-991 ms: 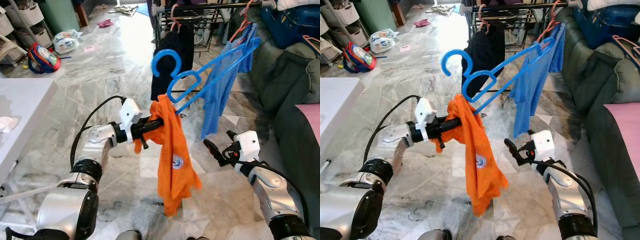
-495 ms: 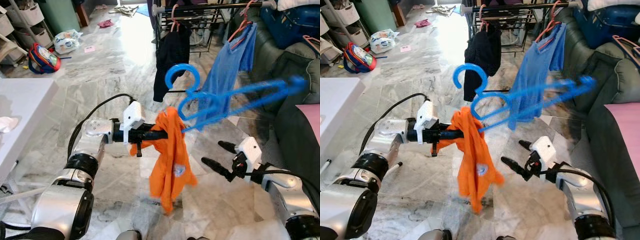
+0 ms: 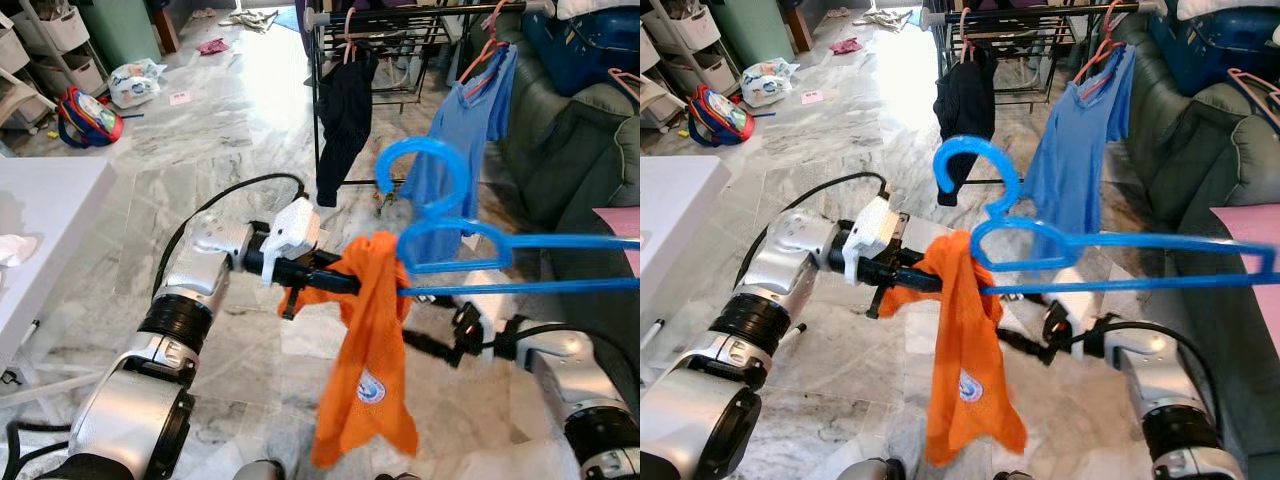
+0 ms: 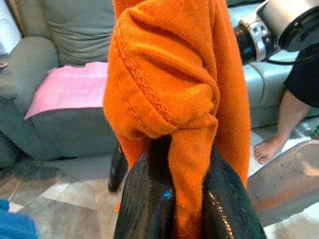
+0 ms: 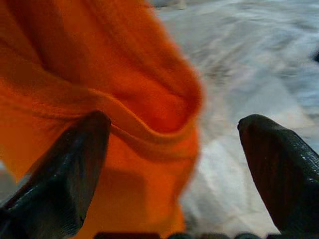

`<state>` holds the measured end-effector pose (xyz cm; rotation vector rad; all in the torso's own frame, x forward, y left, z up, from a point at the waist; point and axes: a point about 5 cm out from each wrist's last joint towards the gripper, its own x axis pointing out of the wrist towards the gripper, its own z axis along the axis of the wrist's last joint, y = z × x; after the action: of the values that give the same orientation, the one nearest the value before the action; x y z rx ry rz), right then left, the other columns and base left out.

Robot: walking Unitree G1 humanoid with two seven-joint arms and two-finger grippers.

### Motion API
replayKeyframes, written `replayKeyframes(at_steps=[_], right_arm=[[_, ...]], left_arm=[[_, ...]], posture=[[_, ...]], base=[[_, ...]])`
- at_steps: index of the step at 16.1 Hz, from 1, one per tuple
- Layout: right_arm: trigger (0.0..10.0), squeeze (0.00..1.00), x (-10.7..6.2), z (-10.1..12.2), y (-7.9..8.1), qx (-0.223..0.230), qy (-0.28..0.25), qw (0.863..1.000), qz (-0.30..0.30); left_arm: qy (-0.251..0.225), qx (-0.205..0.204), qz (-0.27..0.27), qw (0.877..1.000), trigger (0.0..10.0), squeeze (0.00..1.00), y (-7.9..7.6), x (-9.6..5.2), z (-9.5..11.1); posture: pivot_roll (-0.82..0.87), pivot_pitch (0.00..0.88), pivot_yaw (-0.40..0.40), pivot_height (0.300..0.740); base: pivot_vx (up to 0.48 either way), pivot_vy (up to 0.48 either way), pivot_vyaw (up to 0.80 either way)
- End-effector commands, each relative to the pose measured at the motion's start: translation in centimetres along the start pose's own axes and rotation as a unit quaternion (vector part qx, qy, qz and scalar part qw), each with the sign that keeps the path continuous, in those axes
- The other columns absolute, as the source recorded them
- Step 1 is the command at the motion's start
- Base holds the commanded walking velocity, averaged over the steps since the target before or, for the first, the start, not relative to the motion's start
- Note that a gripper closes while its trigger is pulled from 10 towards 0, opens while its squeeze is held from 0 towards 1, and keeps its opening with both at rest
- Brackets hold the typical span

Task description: Hang hanger

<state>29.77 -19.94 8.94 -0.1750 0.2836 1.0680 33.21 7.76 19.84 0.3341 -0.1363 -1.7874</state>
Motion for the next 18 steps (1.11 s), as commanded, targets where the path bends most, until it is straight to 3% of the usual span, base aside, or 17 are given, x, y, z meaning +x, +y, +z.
replayKeyframes(at_steps=[1, 3, 5, 6, 12, 18], right_arm=[[10.0, 0.0, 0.7, 0.5, 1.1, 0.001, -0.004, 0.998, 0.064], [10.0, 0.0, 0.9, 0.2, 2.1, 0.006, 0.015, 0.992, 0.123], [10.0, 0.0, 1.2, -0.1, 2.0, 0.006, 0.014, 0.993, 0.119], [0.0, 0.0, 1.3, -0.1, 2.1, 0.016, 0.009, 0.992, 0.124], [0.0, 0.0, 1.9, 0.2, 2.0, 0.023, -0.011, 0.994, 0.104], [0.0, 0.0, -0.1, 0.0, 0.6, 0.026, -0.014, 0.999, 0.043]], left_arm=[[-0.008, 0.02, -0.015, 1.0, 0.0, 0.0, 0.1, 0.2, 1.0], [-0.01, 0.023, -0.029, 0.999, 0.0, 0.0, 0.0, 0.7, 1.4], [-0.016, 0.026, -0.039, 0.999, 0.0, 0.0, -0.3, 1.1, 1.8], [-0.019, 0.026, -0.041, 0.999, 0.0, 0.0, -0.3, 1.2, 1.9], [-0.026, 0.024, -0.046, 0.998, 0.0, 0.0, -0.6, 1.4, 2.2], [-0.018, 0.021, -0.027, 0.999, 0.0, 0.0, -0.3, 0.7, 2.0]], posture=[[-0.01, 0.151, 0.081, 0.74], [-0.01, 0.152, 0.081, 0.74], [-0.01, 0.154, 0.077, 0.74], [-0.01, 0.153, 0.076, 0.74], [0.0, 0.157, 0.081, 0.74], [0.0, 0.156, 0.082, 0.74]], base=[[0.0, 0.0, 0.0], [0.0, 0.0, 0.0], [0.0, 0.0, 0.0], [0.0, 0.0, 0.0], [0.0, 0.0, 0.0], [0.0, 0.0, 0.0]])
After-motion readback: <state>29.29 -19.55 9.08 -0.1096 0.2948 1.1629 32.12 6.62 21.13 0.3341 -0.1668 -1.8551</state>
